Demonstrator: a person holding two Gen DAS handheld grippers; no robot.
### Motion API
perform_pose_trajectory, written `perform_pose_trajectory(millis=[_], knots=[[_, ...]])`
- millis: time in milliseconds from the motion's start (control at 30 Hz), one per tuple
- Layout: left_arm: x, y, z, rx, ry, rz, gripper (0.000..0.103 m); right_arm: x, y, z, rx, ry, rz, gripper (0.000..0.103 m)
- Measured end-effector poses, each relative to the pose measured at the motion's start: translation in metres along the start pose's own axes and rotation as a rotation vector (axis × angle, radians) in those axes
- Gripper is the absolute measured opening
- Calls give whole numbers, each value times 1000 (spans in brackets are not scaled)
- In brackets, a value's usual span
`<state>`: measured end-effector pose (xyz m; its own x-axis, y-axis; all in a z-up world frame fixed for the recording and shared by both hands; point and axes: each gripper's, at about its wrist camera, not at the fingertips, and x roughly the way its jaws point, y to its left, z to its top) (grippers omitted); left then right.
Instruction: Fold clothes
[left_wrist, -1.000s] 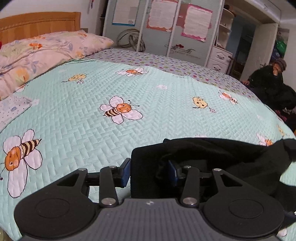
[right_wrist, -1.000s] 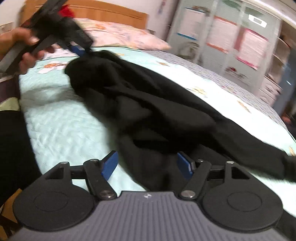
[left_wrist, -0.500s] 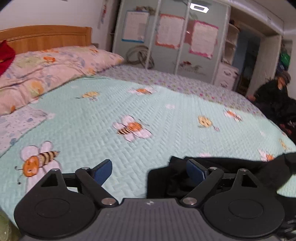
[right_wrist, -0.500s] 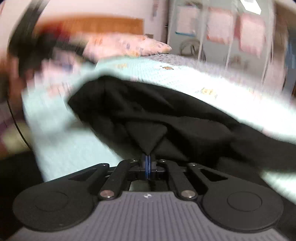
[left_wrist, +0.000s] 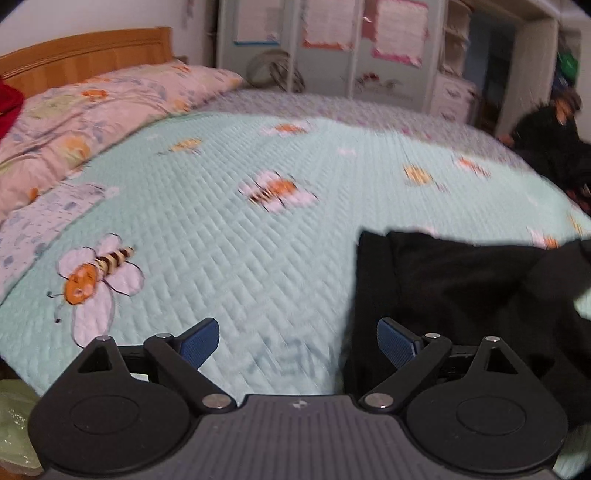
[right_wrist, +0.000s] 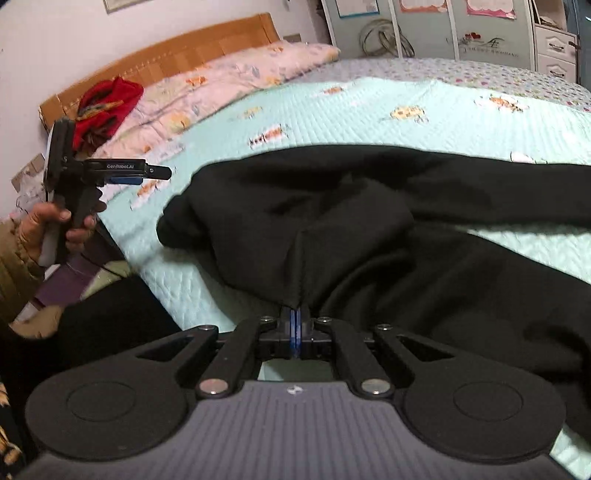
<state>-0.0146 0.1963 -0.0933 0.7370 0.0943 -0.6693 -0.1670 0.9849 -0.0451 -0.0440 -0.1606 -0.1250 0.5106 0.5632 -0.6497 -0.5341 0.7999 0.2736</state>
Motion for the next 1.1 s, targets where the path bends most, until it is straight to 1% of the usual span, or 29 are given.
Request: perform_pose_trajectory(millis=[100, 267, 300, 367, 433, 467, 633, 767, 800, 833, 867, 900, 933, 1033, 1100], knots=[[3, -5, -6, 27, 12, 11, 93, 3, -2, -1, 3, 32, 14, 1], [10, -2, -11, 1, 29, 5, 93, -4, 0, -16, -11, 127, 49, 1], [12, -3, -12, -7, 39, -6, 93, -5, -1, -19, -9, 143, 47, 1], [15, -6, -14, -19, 56, -63, 93, -8, -2, -25, -3, 173, 38, 1], [15, -13, -15, -11, 61, -117, 93, -9, -5, -28, 3, 196, 29, 1], [16, -17, -15, -6, 63, -125, 93, -10, -6, -29, 7, 203, 24, 1], [19, -24, -17, -14, 91, -186, 93, -13, -6, -26, -2, 216, -5, 1], [20, -19, -17, -33, 106, -192, 92, -26, -20, -25, 45, 149, -63, 1], [20, -16, -17, -43, 110, -197, 88, -29, -24, -24, 63, 127, -79, 1], [21, -13, -16, -56, 117, -224, 83, -32, -28, -23, 82, 103, -95, 1], [22, -10, -16, -72, 132, -268, 61, -34, -32, -21, 105, 80, -107, 1], [23, -8, -16, -86, 149, -316, 13, -36, -36, -20, 128, 60, -115, 2], [24, -8, -16, -90, 168, -361, 8, -36, -38, -19, 142, 49, -123, 2], [21, -17, -17, -46, 165, -387, 7, -31, -42, -20, 160, 33, -150, 2], [19, -21, -16, -35, 157, -380, 5, -28, -43, -23, 174, 28, -159, 2]])
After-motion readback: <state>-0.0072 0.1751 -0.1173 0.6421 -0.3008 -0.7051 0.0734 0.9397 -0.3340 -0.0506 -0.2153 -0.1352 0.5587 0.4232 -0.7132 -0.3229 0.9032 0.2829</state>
